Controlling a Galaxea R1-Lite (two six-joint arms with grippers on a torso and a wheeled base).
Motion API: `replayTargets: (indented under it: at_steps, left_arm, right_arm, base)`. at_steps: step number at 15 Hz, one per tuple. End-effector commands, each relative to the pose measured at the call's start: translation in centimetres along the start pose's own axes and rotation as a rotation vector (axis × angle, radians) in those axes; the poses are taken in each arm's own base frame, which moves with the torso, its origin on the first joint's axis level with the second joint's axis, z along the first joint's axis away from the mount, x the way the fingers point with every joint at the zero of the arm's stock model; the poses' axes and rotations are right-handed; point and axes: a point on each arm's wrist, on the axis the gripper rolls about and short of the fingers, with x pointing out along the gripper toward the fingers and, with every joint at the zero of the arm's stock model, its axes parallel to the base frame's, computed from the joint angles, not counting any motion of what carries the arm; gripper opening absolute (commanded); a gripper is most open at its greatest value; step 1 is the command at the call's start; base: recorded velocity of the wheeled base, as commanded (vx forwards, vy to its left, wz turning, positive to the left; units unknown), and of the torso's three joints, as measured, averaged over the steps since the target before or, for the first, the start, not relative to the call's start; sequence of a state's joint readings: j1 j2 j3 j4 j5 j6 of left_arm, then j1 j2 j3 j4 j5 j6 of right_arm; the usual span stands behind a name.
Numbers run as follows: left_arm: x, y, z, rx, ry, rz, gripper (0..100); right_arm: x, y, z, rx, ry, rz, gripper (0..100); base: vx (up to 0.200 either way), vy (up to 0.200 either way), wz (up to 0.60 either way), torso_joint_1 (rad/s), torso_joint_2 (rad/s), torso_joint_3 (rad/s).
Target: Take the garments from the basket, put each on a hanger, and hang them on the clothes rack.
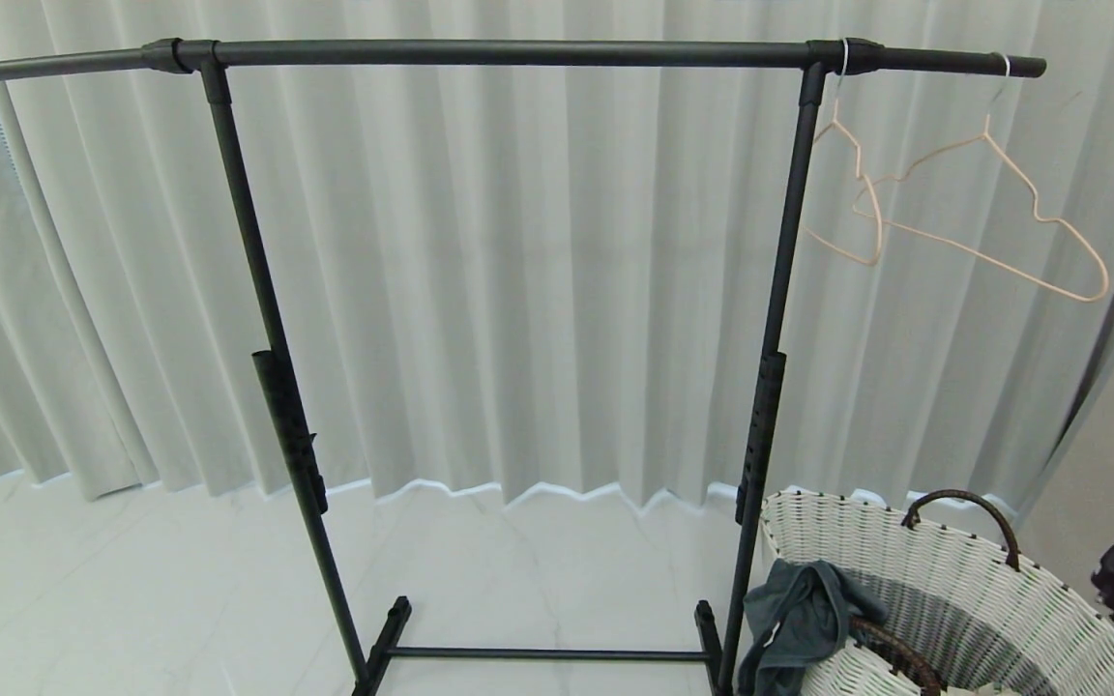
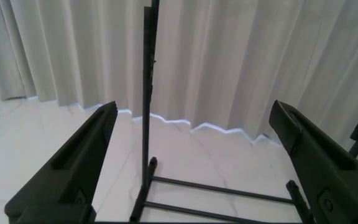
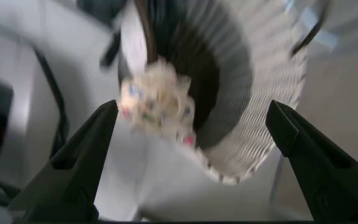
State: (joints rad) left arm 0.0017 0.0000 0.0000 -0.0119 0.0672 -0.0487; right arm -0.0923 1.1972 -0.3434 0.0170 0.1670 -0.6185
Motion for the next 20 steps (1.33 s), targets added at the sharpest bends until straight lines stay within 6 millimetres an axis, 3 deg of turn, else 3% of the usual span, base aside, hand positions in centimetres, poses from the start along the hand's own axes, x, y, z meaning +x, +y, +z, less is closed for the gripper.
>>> replayTargets:
  at_steps: [1, 9, 16, 17, 20]
  left_arm:
    - [0.0, 0.0, 0.0, 0.000, 0.000, 0.000, 100]
    - [0.0, 0.0, 0.0, 0.000, 0.000, 0.000, 100]
    - [0.0, 0.0, 0.0, 0.000, 0.000, 0.000, 100]
    - [0.0, 0.0, 0.0, 0.000, 0.000, 0.000, 100]
    - [0.0, 0.0, 0.0, 0.000, 0.000, 0.000, 100]
  right_arm:
    - [3.8, -0.8, -2.1, 0.050, 0.208, 0.088, 100]
    - [10.6, -2.1, -3.2, 0.045, 0.258, 0.050, 100]
    - [13.0, -2.6, -3.6, 0.039, 0.295, -0.008, 100]
    - [13.2, -2.6, -3.7, 0.039, 0.293, -0.012, 0]
    - [13.2, -2.6, -3.7, 0.040, 0.296, -0.020, 0]
  base:
    - [0.000, 0.000, 0.00, 0.000, 0.00, 0.000]
    - [0.000, 0.000, 0.00, 0.000, 0.00, 0.000]
    - [0.000, 0.000, 0.00, 0.000, 0.00, 0.000]
    - [0.000, 0.000, 0.00, 0.000, 0.00, 0.000]
    - [0.000, 0.000, 0.00, 0.000, 0.00, 0.000]
